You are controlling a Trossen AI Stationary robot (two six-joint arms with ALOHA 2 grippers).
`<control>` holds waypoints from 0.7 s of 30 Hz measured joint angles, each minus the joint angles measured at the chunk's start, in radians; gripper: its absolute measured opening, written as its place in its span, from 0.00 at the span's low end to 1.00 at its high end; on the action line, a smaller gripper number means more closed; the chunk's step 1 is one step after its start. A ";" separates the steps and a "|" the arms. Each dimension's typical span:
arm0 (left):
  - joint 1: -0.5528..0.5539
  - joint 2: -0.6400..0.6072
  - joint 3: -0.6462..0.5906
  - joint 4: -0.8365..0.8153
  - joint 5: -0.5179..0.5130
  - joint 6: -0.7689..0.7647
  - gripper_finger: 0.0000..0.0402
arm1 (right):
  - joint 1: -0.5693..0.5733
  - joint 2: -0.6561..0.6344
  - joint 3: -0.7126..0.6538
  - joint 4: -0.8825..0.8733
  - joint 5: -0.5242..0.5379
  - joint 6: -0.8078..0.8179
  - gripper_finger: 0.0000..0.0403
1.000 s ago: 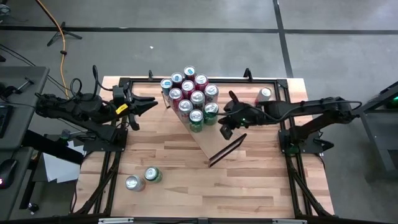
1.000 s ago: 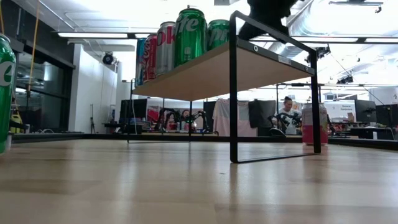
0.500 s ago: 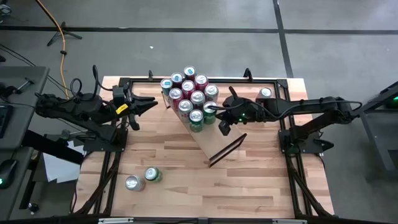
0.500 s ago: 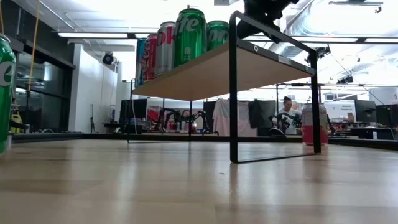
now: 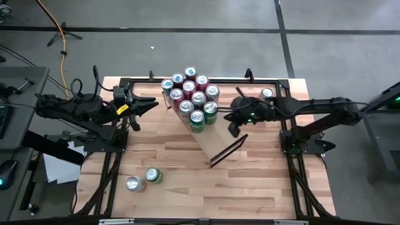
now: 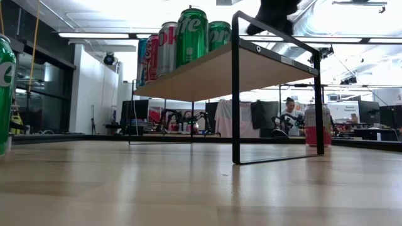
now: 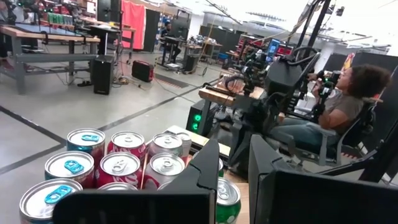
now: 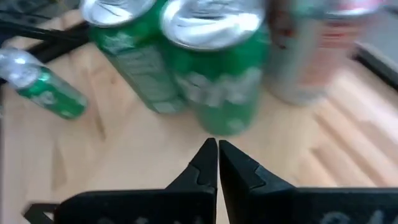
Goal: Place canned beverage on shelf
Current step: Put the green soda can on the shelf aligned with the other green soda cans
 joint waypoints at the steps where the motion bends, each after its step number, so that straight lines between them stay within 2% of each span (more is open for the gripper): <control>1: 0.000 0.000 0.000 0.000 0.000 0.007 0.00 | -0.003 -0.024 0.000 -0.037 0.023 0.001 0.00; 5: 0.000 0.000 0.000 -0.001 0.000 0.026 0.00 | -0.025 -0.120 0.001 -0.093 0.095 0.007 0.00; 8: 0.000 0.000 0.000 -0.001 0.000 0.018 0.00 | -0.047 -0.164 0.001 -0.083 0.105 0.006 0.00; 15: 0.000 0.001 0.000 0.008 0.000 0.056 0.01 | -0.084 -0.177 0.001 -0.070 0.100 0.006 0.00; 19: -0.002 0.010 0.000 0.024 0.012 0.083 0.08 | -0.090 -0.167 0.001 -0.069 0.097 0.005 0.00; 21: -0.002 0.012 0.000 0.027 0.060 0.077 0.15 | -0.090 -0.163 0.001 -0.073 0.097 0.008 0.00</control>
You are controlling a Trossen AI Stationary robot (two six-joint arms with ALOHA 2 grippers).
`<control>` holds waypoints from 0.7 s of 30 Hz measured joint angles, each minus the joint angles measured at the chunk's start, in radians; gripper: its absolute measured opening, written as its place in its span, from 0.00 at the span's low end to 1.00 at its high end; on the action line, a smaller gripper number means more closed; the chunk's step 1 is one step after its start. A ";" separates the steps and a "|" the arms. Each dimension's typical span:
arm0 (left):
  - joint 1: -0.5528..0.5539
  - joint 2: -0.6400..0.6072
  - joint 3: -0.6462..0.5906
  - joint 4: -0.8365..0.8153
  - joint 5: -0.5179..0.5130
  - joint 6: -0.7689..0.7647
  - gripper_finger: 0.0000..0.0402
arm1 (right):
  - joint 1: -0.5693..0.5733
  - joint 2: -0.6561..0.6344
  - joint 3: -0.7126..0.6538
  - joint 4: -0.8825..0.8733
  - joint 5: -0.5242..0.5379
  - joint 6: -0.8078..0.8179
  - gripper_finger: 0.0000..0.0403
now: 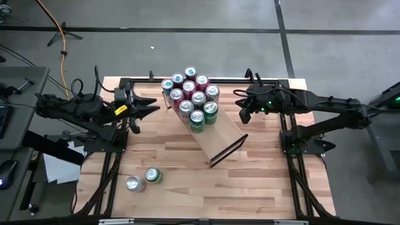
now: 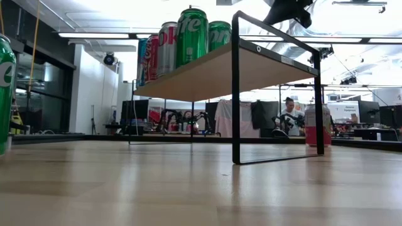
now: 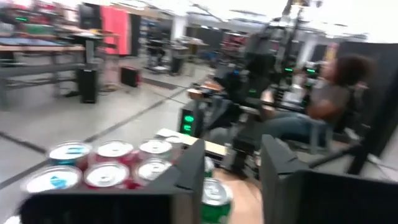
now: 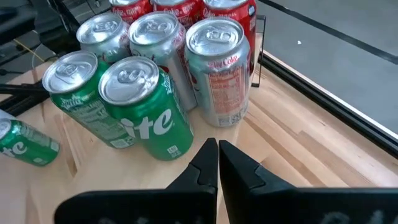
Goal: Place canned beverage on shelf
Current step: Put the green soda can on the shelf aligned with the other green soda cans
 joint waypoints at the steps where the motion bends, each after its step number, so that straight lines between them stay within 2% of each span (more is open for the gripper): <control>1: 0.000 0.001 0.000 0.000 0.028 0.000 0.19 | 0.000 0.002 0.000 -0.003 0.000 0.000 0.00; 6: -0.001 0.004 0.000 0.000 0.119 0.021 0.43 | 0.000 0.018 0.000 -0.004 -0.008 0.020 0.00; 12: -0.001 0.010 0.000 0.001 0.129 0.054 0.65 | 0.000 0.026 0.000 -0.016 -0.026 0.058 0.00; 16: -0.001 0.010 0.000 0.000 0.129 0.061 0.72 | 0.000 0.026 0.000 -0.013 -0.026 0.064 0.00; 21: -0.001 0.010 0.000 -0.004 0.125 0.069 0.73 | 0.000 0.026 0.000 -0.012 -0.019 0.072 0.00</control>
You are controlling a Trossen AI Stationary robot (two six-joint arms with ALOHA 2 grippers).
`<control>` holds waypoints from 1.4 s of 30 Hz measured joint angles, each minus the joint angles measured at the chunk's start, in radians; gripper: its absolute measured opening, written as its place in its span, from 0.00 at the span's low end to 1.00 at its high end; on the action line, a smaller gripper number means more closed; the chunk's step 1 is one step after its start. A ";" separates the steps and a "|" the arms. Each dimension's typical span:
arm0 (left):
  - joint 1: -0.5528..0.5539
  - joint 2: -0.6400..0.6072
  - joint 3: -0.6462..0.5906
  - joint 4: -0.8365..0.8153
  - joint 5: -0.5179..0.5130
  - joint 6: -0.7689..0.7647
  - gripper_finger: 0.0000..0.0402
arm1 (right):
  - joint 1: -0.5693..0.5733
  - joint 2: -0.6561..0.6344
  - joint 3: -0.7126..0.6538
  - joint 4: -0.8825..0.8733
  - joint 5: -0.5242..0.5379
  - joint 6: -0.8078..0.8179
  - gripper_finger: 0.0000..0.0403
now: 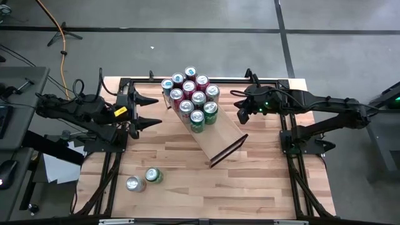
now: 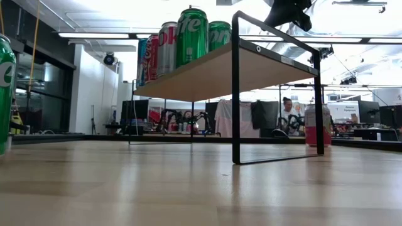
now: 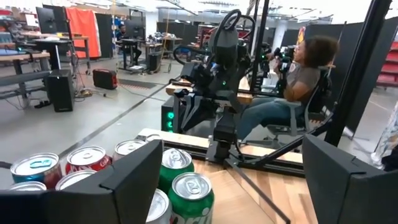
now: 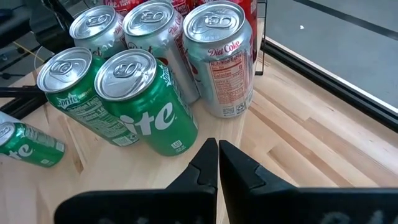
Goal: Place canned beverage on shelf
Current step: Put the green soda can on the shelf aligned with the other green soda cans
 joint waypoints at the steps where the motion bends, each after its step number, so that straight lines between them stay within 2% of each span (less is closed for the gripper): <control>1: 0.000 0.000 0.000 -0.003 0.000 0.012 0.73 | 0.000 0.000 0.000 0.003 0.000 0.000 0.00; 10: 0.000 0.000 0.000 -0.023 -0.001 0.149 0.73 | 0.000 0.000 0.000 0.021 0.046 -0.002 0.00; 20: 0.001 0.000 0.000 -0.071 -0.001 0.109 0.73 | 0.000 0.000 0.000 -0.009 0.133 0.024 0.00; 25: 0.001 0.006 0.000 -0.094 -0.002 0.099 0.73 | 0.000 0.000 0.000 -0.024 0.135 0.041 0.00; 36: 0.001 0.060 0.009 -0.173 0.005 -0.190 0.73 | 0.000 0.000 0.000 -0.099 0.135 0.060 0.00; 38: 0.001 0.104 0.050 -0.261 0.004 -0.276 0.73 | 0.000 0.000 0.000 -0.124 0.135 0.060 0.00; 42: 0.001 0.247 0.207 -0.559 0.038 -0.444 0.73 | 0.000 0.000 -0.001 -0.179 0.135 0.052 0.00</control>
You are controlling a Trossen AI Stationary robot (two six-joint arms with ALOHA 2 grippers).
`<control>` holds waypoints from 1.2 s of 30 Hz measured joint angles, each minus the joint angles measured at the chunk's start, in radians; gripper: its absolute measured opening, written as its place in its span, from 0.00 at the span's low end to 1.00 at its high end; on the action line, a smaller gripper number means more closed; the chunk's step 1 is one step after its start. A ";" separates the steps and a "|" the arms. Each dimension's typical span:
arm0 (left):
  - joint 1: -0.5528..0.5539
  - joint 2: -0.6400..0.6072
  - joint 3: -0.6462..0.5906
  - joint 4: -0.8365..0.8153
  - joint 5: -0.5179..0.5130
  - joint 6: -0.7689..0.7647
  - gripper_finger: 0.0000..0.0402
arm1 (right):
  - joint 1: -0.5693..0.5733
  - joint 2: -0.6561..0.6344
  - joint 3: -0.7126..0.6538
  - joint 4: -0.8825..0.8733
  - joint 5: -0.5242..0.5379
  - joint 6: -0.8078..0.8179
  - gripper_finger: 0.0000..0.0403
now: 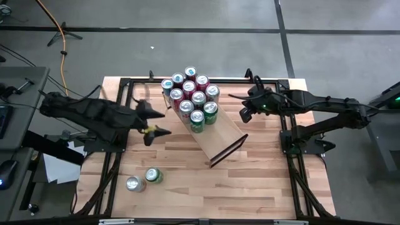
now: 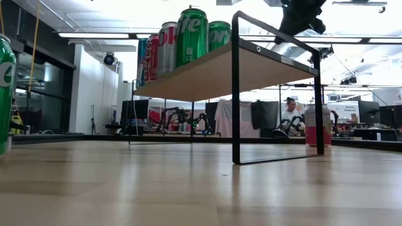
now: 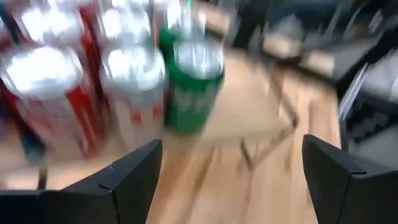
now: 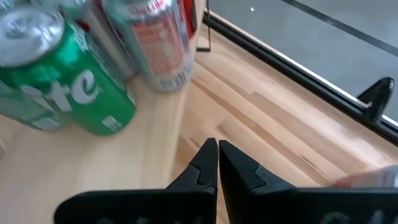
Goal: Place canned beverage on shelf
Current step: Put the green soda can on the shelf aligned with the other green soda cans
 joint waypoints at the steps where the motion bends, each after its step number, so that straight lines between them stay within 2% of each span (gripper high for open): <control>1: -0.001 0.043 0.047 -0.079 0.031 -0.042 0.73 | 0.000 0.000 -0.002 -0.010 0.000 -0.001 0.00; 5: -0.019 0.205 0.195 -0.357 0.211 -0.226 0.73 | 0.000 -0.001 -0.024 -0.024 0.000 -0.001 0.00; 9: -0.099 0.329 0.249 -0.492 0.314 -0.402 0.73 | 0.000 0.000 -0.063 -0.026 -0.006 -0.001 0.00; 13: -0.214 0.418 0.249 -0.517 0.358 -0.567 0.73 | 0.001 0.000 -0.103 -0.024 -0.013 -0.001 0.00; 21: -0.399 0.522 0.249 -0.623 0.359 -0.871 0.73 | 0.001 0.000 -0.178 -0.014 -0.034 -0.001 0.00; 30: -0.440 0.598 0.249 -0.621 0.317 -0.889 0.73 | 0.001 0.000 -0.201 -0.002 -0.035 0.002 0.00; 36: -0.440 0.661 0.249 -0.618 0.329 -0.827 0.73 | 0.001 0.000 -0.201 -0.001 -0.035 0.002 0.00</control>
